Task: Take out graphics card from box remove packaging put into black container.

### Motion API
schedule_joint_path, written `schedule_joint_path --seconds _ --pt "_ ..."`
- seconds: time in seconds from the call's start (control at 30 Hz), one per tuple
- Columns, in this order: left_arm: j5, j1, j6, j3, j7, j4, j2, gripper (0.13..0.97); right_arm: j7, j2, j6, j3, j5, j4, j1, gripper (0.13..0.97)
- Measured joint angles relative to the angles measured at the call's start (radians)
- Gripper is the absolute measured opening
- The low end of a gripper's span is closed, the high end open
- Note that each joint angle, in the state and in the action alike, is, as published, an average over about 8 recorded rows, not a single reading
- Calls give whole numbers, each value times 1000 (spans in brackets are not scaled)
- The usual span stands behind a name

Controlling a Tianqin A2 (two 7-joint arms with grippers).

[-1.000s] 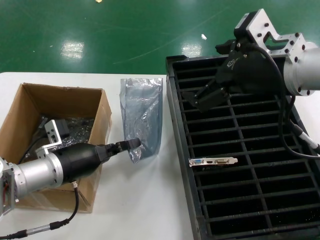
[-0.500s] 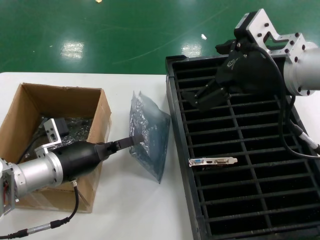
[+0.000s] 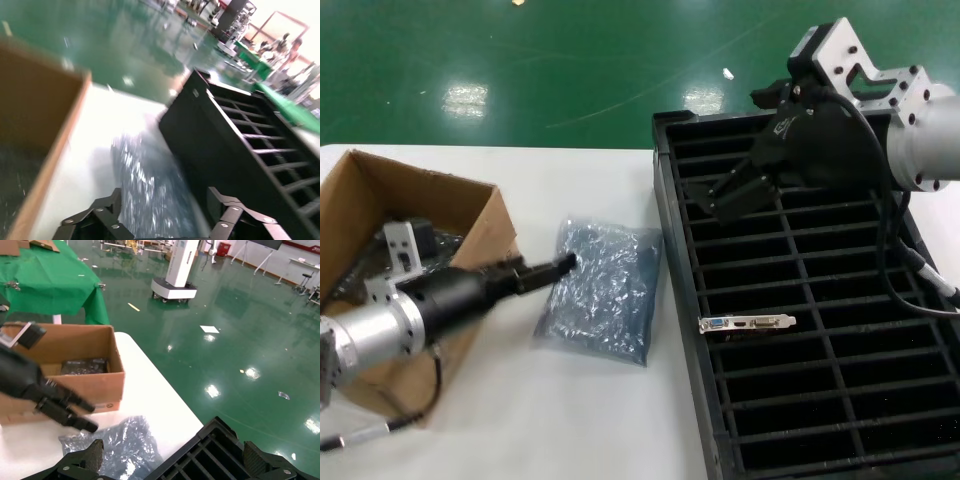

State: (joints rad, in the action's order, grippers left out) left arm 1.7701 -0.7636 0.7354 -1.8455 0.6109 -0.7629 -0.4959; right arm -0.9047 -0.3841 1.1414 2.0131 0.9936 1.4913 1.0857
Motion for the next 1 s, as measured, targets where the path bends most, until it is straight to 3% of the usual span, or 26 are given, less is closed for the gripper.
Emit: schedule_joint_path --seconds 0.17,0.3,0.43,0.67,0.83,1.0 --pt "-39 1 -135 39 -152 -52 -15 635 0 0 0 0 0 0 0 966" --pt "-37 -15 -193 77 -257 -50 -10 723 0 0 0 0 0 0 0 966" --pt "-11 -32 -185 102 -319 -27 2 811 0 0 0 0 0 0 0 966" --pt "34 -51 -140 127 -391 -3 26 852 0 0 0 0 0 0 0 966" --pt "26 -59 -174 137 -457 -16 42 921 0 0 0 0 0 0 0 966" --pt "10 -44 -209 135 -469 -48 45 943 13 1 -17 -6 12 2 -16 966"
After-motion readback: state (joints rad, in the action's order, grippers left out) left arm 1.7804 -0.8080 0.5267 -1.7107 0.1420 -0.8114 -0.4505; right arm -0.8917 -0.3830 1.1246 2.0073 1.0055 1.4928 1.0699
